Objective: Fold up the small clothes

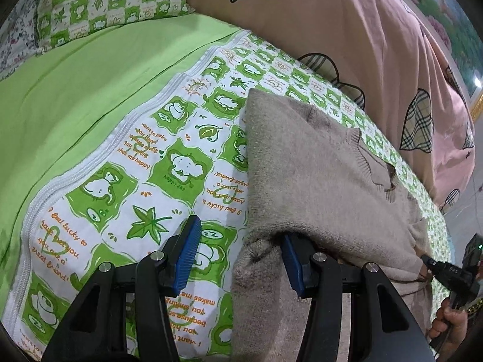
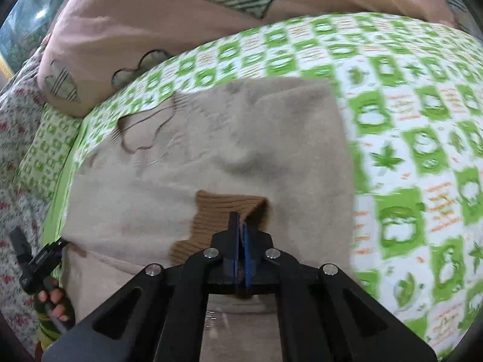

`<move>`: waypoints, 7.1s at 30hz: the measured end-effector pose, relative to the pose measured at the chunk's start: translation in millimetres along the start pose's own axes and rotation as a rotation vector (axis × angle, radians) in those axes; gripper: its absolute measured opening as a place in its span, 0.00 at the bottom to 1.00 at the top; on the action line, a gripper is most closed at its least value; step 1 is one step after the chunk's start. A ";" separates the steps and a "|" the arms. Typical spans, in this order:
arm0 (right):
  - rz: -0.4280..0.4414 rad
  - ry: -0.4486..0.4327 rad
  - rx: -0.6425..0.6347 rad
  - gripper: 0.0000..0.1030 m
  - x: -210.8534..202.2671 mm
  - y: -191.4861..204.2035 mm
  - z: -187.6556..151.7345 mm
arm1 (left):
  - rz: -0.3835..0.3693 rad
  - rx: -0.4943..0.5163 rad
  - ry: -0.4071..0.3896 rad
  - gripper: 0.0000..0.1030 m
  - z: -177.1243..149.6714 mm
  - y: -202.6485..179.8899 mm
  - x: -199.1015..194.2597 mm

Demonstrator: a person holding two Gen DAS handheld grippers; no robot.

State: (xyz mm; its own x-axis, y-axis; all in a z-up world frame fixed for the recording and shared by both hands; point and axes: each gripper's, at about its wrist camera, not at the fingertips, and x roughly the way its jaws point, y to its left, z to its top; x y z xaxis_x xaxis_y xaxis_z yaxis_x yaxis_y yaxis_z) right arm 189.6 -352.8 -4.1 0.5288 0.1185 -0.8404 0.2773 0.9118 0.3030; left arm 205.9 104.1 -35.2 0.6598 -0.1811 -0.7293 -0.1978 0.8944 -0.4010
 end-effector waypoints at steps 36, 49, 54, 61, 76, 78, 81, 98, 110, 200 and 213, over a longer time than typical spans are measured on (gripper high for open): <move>0.249 -0.036 0.005 0.64 -148.8 -3.0 -165.0 | -0.270 0.190 0.291 0.48 -198.5 21.5 -172.8; 0.326 0.054 0.021 0.64 -192.7 -60.6 -241.2 | -0.350 0.263 0.368 0.48 -234.1 23.5 -182.9; 0.454 0.124 -0.023 0.64 -177.9 -49.2 -256.6 | -0.374 0.251 0.404 0.43 -243.4 24.9 -177.6; 0.452 0.159 -0.103 0.12 -149.4 -22.5 -263.8 | -0.374 0.246 0.398 0.11 -238.3 25.7 -173.6; 0.728 -0.101 0.043 0.09 -201.8 -44.0 -220.8 | -0.519 0.199 0.147 0.06 -170.3 27.0 -236.6; 0.723 -0.116 0.042 0.09 -199.1 -40.9 -205.5 | -0.544 0.182 0.106 0.06 -153.1 25.1 -237.2; 0.732 -0.143 0.056 0.09 -188.7 -40.3 -178.5 | -0.550 0.162 0.050 0.06 -122.1 13.9 -226.2; 0.609 -0.159 0.161 0.09 -70.9 -43.7 8.7 | -0.413 0.183 -0.030 0.06 38.4 -59.6 -89.7; 0.401 -0.019 0.234 0.15 9.8 -56.9 48.5 | -0.267 0.116 0.132 0.08 64.0 -46.2 31.1; 0.220 -0.062 -0.100 0.16 36.0 67.1 39.2 | -0.166 0.350 0.167 0.31 53.9 -119.1 12.4; -0.043 -0.107 0.015 0.00 -9.6 -56.8 29.2 | -0.108 0.211 0.146 0.13 45.5 7.1 -3.3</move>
State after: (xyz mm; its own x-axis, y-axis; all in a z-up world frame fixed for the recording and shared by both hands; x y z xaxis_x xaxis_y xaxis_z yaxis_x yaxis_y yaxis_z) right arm 192.3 -417.3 -0.1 0.5984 0.0365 -0.8004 0.3132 0.9088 0.2756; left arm 235.3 129.6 -10.4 0.5544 -0.3229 -0.7671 0.0334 0.9295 -0.3672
